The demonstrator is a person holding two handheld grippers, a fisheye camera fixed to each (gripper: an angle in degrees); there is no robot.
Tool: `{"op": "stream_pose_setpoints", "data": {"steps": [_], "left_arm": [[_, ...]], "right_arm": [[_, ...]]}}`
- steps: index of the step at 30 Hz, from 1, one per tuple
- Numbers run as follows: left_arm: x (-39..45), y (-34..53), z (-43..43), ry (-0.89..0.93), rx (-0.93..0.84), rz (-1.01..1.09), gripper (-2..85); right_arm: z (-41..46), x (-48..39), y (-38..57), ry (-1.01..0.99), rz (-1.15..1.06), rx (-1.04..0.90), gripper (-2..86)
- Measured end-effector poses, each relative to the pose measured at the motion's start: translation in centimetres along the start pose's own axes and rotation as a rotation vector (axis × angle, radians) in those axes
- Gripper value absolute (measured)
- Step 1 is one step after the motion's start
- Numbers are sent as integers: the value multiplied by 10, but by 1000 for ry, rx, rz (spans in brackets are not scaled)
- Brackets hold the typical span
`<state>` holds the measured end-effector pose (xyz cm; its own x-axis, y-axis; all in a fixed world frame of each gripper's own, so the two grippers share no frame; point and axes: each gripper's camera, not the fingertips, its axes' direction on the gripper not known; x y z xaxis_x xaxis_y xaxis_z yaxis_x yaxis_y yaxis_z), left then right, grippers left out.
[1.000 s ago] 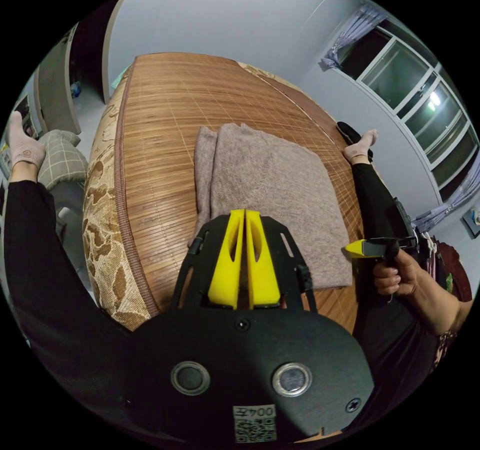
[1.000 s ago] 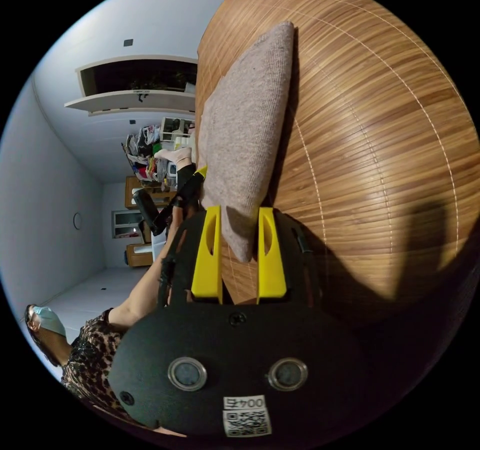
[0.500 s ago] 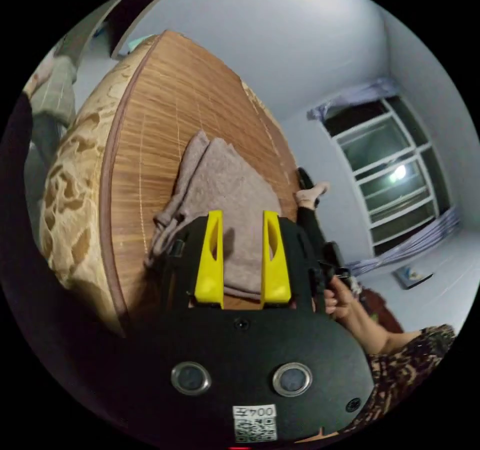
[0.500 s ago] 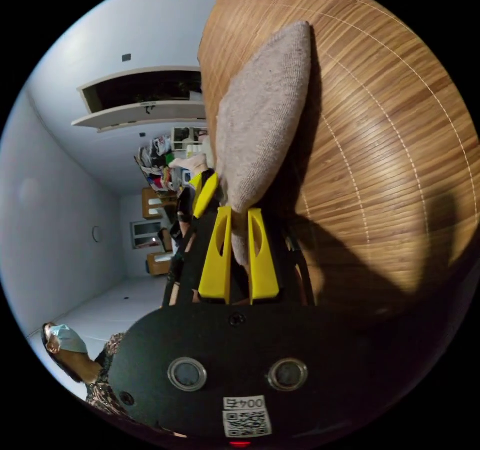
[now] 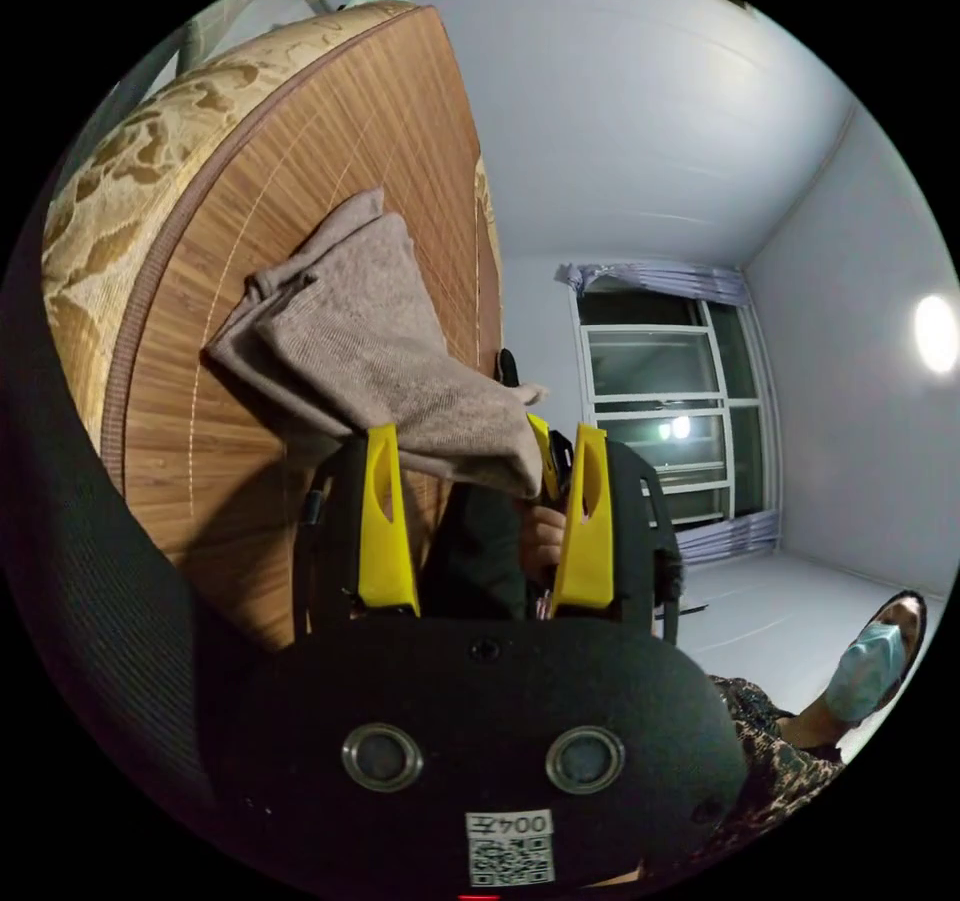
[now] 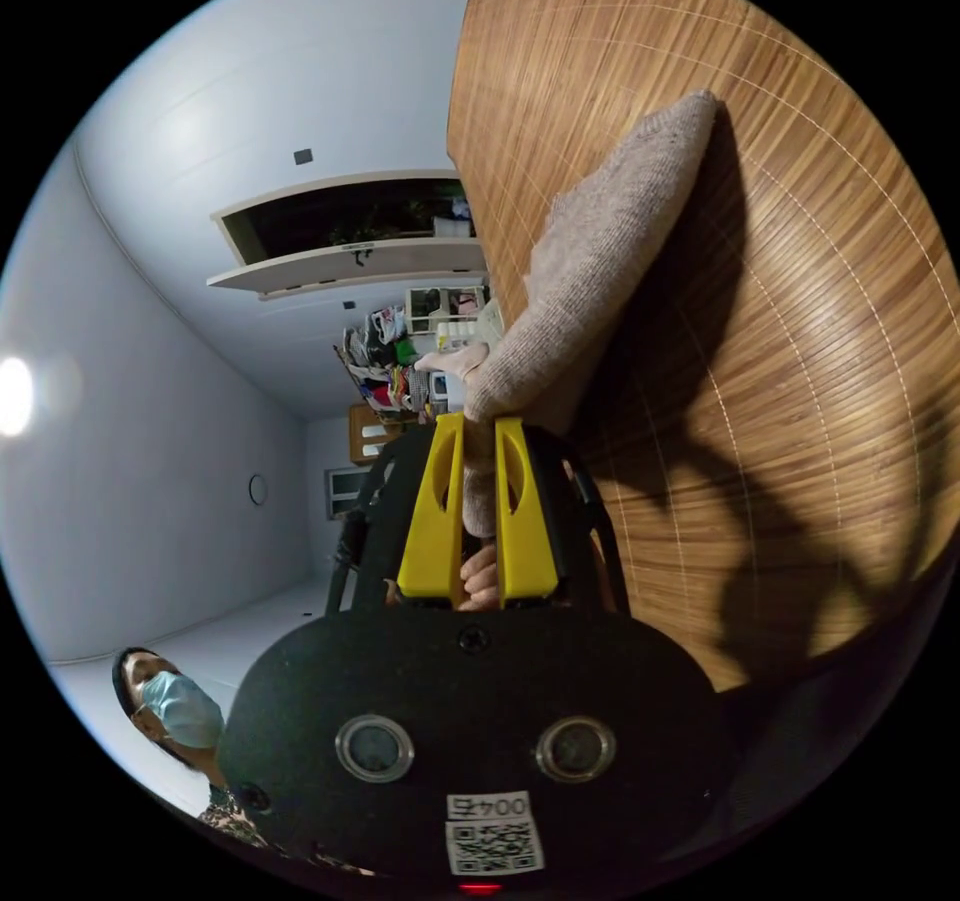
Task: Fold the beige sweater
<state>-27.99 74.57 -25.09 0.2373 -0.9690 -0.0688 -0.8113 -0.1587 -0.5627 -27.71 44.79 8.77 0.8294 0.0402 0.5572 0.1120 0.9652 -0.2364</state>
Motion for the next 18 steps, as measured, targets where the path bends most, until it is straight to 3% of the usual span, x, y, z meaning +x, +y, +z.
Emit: {"op": "stream_pose_setpoints", "data": {"steps": [18], "left_arm": [[13, 2, 17, 39, -105, -7, 245]], "right_arm": [[-53, -9, 4, -93, 22, 87, 56]]}}
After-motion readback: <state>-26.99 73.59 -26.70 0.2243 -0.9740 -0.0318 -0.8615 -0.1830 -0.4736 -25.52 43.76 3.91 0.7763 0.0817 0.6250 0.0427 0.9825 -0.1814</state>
